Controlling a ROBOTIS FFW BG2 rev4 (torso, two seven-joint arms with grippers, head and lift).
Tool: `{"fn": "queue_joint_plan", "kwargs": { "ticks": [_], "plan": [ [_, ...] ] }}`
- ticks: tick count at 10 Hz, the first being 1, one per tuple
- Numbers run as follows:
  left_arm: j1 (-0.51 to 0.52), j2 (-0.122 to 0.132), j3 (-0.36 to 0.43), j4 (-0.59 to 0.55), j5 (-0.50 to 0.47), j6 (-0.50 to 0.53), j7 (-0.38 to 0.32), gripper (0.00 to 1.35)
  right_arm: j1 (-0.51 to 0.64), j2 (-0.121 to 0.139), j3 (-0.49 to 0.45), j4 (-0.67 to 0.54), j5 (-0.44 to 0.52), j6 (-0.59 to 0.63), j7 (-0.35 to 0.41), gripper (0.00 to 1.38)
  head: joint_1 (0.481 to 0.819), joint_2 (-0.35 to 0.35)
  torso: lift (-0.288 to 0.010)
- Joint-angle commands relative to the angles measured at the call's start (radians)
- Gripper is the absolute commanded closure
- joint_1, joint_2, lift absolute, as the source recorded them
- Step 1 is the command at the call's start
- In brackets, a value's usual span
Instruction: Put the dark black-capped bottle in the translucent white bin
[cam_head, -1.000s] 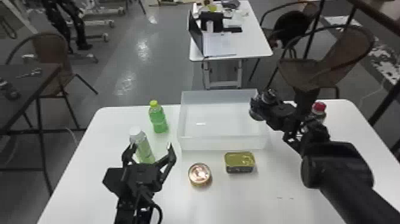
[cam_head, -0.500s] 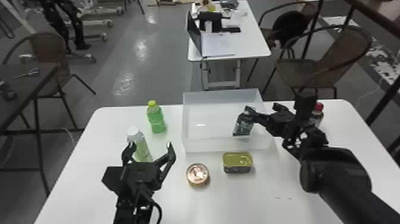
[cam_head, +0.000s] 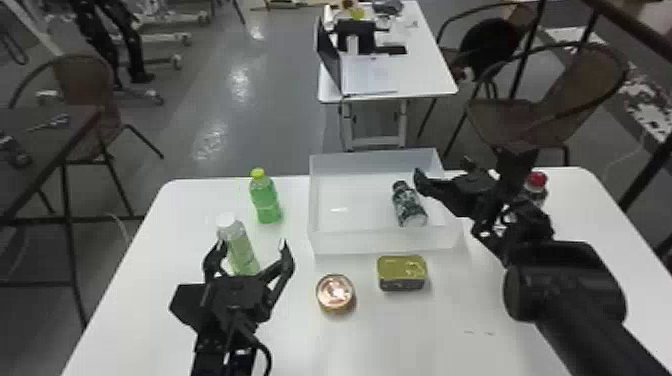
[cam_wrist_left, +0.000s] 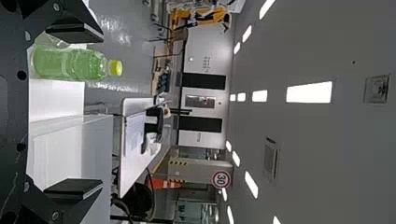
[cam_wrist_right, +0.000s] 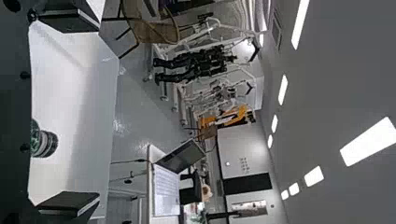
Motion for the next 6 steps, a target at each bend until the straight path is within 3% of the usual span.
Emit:
{"fn": "queue_joint_plan", "kwargs": {
  "ticks": [1,2,4,6],
  "plan": [
    [0.003,-0.001,0.002,-0.004,-0.001,-0.001,-0.001,0.2,0.183,-0.032,-0.004,-0.361,0.045,0.074,-0.091,0.06,0.695,0.118,-0.016],
    [0.008,-0.004,0.005,-0.004,-0.001,-0.004,0.0,0.2,0.283,-0.049,-0.021,-0.523,0.069,0.111,-0.14,0.07,0.695,0.115,-0.016],
    [0.009,-0.004,0.003,-0.006,-0.003,-0.006,0.0,0.2,0.464,-0.078,-0.073,-0.75,0.088,0.179,-0.142,0.08,0.695,0.101,-0.016],
    [0.018,-0.009,0.006,-0.009,-0.022,-0.015,0.0,0.2,0.669,-0.085,-0.113,-0.942,0.108,0.268,-0.174,0.08,0.695,0.081,-0.016]
  ]
}}
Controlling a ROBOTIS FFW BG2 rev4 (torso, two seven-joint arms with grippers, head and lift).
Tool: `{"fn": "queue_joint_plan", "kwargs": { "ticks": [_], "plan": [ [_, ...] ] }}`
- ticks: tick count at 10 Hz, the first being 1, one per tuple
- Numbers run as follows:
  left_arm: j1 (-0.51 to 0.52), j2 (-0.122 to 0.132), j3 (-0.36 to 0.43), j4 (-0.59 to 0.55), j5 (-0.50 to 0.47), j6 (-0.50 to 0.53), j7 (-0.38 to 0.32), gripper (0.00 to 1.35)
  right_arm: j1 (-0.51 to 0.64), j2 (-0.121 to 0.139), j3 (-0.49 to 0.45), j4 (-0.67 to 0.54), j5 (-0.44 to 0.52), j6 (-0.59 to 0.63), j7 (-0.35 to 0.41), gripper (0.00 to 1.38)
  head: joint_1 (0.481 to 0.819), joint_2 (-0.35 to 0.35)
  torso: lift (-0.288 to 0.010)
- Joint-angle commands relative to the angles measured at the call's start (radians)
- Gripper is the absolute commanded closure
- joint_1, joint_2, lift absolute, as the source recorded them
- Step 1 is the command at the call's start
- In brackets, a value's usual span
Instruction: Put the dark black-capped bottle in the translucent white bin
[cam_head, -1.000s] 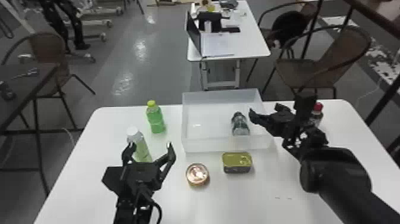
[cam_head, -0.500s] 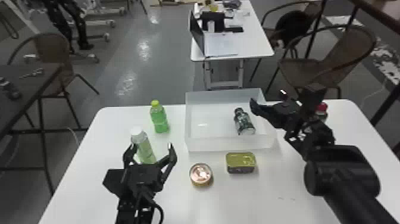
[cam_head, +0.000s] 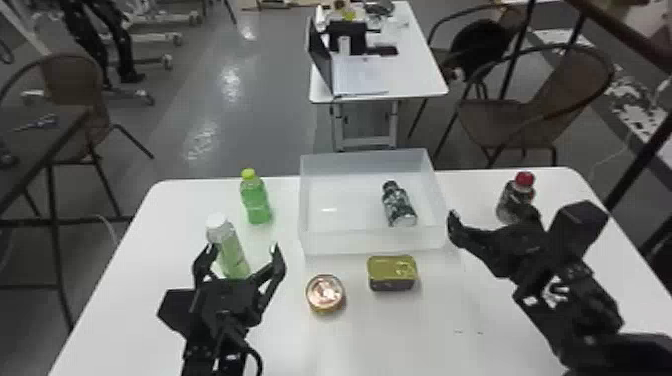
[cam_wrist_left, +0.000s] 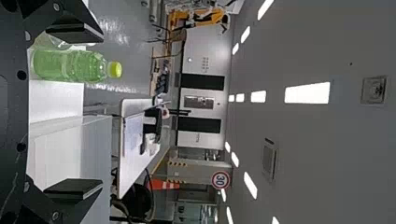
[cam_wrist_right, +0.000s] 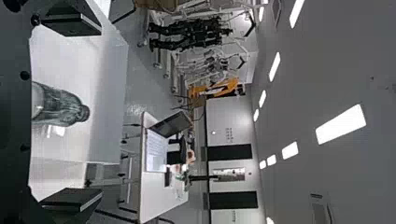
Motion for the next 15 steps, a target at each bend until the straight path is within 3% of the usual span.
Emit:
{"fn": "queue_joint_plan", "kwargs": {
  "ticks": [1,4,15],
  "plan": [
    [0.01,-0.004,0.003,-0.003,-0.01,-0.003,0.0,0.2,0.133,0.002,-0.009,-0.112,0.003,0.048,-0.028,0.08,0.695,0.07,-0.016],
    [0.024,-0.002,0.007,-0.011,-0.01,0.003,0.0,0.2,0.246,0.005,-0.044,-0.236,0.034,0.14,-0.03,0.1,0.695,0.068,-0.016],
    [0.03,-0.009,0.01,-0.029,-0.027,0.029,0.0,0.2,0.245,0.02,-0.043,-0.22,0.037,0.12,-0.026,0.1,0.695,0.062,-0.016]
  ]
}}
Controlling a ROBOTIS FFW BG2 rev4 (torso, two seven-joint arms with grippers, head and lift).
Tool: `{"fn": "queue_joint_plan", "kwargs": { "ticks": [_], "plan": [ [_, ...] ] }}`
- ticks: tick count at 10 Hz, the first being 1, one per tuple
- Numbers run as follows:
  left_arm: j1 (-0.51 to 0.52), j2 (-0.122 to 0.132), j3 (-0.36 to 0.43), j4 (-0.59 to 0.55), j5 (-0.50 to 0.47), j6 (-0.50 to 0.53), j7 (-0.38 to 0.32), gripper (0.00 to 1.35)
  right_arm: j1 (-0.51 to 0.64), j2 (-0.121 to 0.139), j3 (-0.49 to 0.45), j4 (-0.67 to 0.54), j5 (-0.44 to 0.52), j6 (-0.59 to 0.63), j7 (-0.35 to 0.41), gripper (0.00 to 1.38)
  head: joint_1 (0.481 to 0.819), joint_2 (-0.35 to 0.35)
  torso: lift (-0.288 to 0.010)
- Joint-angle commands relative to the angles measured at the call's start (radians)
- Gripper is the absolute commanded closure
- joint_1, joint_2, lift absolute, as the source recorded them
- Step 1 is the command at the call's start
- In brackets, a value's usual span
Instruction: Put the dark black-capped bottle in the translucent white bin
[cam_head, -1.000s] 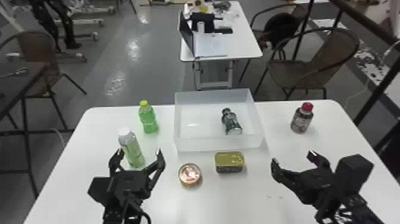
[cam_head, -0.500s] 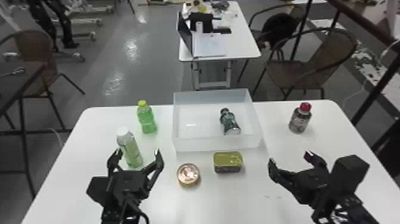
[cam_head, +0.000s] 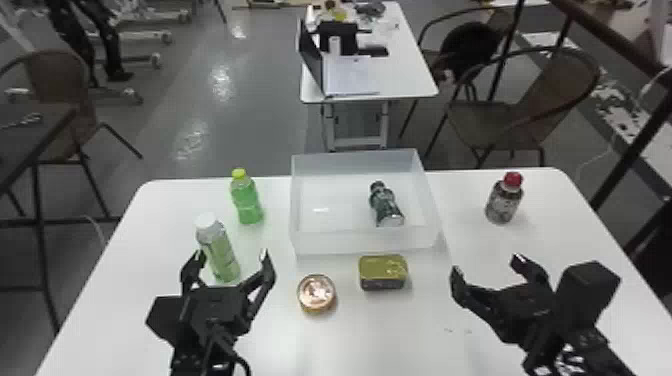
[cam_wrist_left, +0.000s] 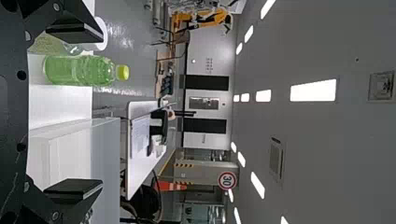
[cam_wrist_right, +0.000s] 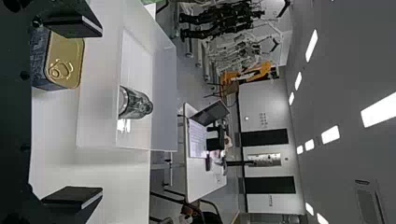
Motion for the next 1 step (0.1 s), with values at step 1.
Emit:
{"fn": "queue_joint_plan", "kwargs": {
  "ticks": [1],
  "plan": [
    [0.002,0.0,0.0,-0.002,0.0,0.003,0.0,0.2,0.001,0.001,0.0,0.002,0.0,-0.001,0.0,0.1,0.695,0.063,-0.016]
  ]
}}
